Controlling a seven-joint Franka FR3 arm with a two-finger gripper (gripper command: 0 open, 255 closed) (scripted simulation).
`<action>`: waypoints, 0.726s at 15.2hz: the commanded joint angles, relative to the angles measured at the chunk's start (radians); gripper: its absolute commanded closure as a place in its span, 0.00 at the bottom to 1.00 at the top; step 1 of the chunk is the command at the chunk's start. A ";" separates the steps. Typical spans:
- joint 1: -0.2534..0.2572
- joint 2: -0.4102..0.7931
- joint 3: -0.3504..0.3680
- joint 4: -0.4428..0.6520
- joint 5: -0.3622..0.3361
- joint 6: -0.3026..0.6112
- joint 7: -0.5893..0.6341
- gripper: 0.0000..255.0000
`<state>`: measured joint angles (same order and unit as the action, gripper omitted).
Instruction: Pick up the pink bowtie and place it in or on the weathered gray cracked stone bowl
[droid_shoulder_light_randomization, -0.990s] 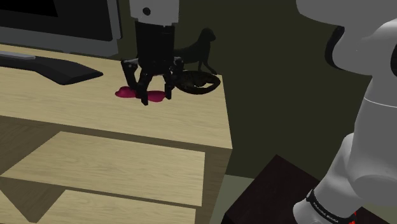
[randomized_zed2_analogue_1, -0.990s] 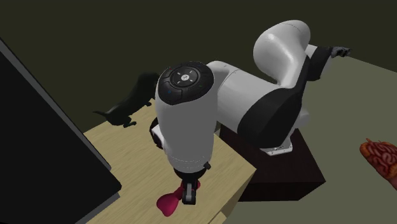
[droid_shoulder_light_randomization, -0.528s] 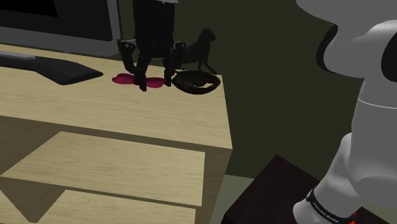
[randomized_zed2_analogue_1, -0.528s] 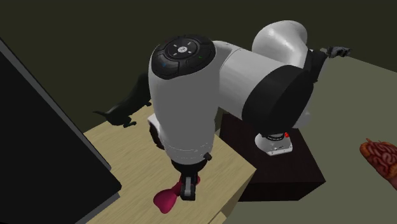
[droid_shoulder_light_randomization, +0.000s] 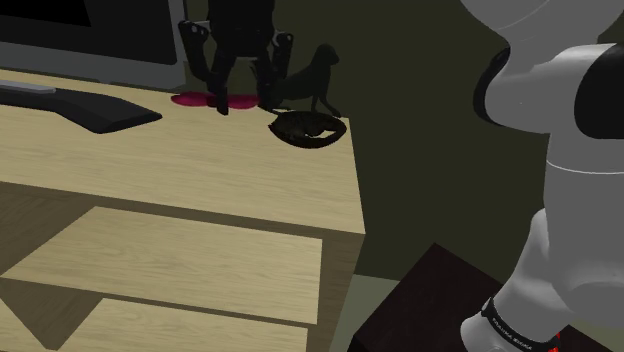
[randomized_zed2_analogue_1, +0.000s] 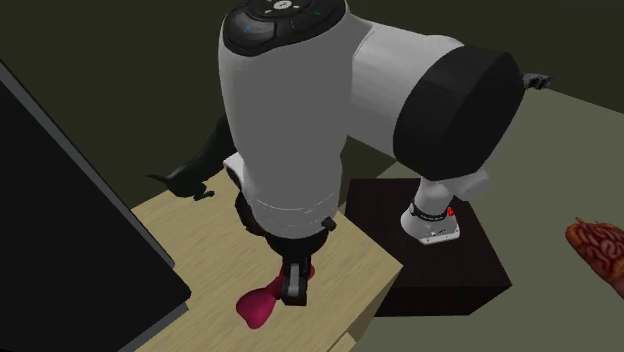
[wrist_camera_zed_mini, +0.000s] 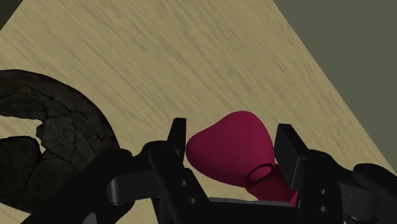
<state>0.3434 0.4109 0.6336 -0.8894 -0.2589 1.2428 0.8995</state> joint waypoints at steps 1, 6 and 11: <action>0.017 0.018 -0.003 0.048 -0.013 -0.031 -0.001 1.00; -0.196 -0.183 -0.011 -0.230 0.117 0.070 -0.129 1.00; -0.327 -0.322 -0.067 -0.387 0.206 0.115 -0.279 1.00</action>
<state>0.0404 0.1133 0.5791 -1.2483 -0.0692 1.3494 0.6527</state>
